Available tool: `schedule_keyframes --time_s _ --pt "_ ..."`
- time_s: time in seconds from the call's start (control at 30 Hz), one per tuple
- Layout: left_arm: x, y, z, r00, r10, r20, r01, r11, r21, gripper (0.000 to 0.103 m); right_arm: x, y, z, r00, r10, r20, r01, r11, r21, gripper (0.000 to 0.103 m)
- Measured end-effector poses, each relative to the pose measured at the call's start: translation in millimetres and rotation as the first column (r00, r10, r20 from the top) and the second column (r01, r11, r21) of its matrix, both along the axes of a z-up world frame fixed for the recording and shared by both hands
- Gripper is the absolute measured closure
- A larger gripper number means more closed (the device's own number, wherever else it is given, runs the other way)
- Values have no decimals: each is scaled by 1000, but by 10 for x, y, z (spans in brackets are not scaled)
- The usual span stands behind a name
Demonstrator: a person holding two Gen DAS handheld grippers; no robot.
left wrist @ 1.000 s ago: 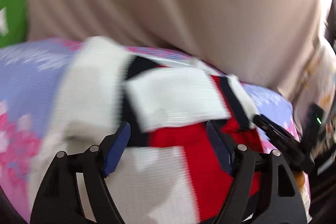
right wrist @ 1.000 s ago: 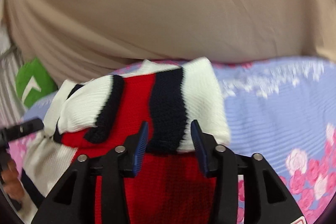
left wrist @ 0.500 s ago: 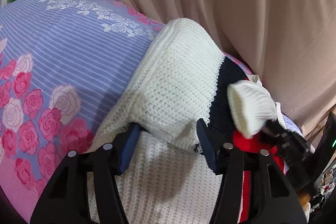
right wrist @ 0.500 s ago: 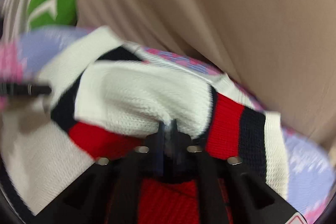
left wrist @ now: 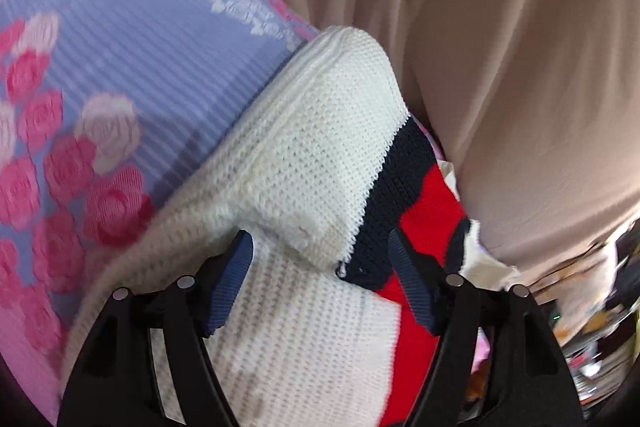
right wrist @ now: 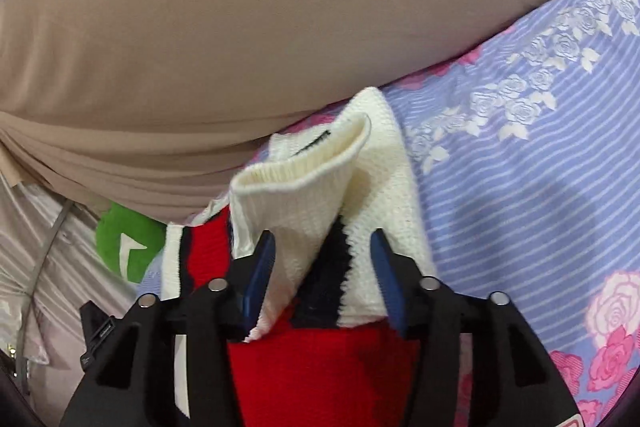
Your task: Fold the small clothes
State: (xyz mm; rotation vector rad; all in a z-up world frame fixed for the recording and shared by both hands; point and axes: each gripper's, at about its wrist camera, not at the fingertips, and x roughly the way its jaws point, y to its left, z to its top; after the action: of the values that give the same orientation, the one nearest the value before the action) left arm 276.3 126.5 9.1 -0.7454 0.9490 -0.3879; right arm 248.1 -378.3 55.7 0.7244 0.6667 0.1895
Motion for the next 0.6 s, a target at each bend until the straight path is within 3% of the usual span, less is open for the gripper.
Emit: schedule_keyframes --time_s 0.1,0.23,0.4,0.43,0.47,0.5,0.53,0.6 --pt "-56 74 -14 1000 4 -24 -5 999 -47 35 -5 87 24 1000 7 27 -8 999 32 49" --pt "-54 215 -23 999 35 -20 -36 998 -44 35 -226 -31 56 999 3 52 -9 995 104 40" --pt "13 218 -5 998 65 -13 -66 997 -29 36 -47 7 -6 1000 -4 -3 4 998 63 40" --pt "17 207 11 997 73 -11 -74 997 -13 43 34 43 3 1000 -9 -21 9 999 33 47" --pt "18 201 32 997 83 -12 -83 997 9 52 106 79 17 999 -15 -40 15 1000 -6 78" --pt "29 204 58 996 83 -7 -83 996 27 76 229 166 67 996 -27 -80 20 995 -94 97" --pt "29 208 102 996 91 6 -91 994 60 86 308 280 203 996 -34 -79 19 983 -183 95" --pt "-57 287 245 988 133 75 -139 987 83 91 214 596 715 992 82 95 -54 964 -261 95"
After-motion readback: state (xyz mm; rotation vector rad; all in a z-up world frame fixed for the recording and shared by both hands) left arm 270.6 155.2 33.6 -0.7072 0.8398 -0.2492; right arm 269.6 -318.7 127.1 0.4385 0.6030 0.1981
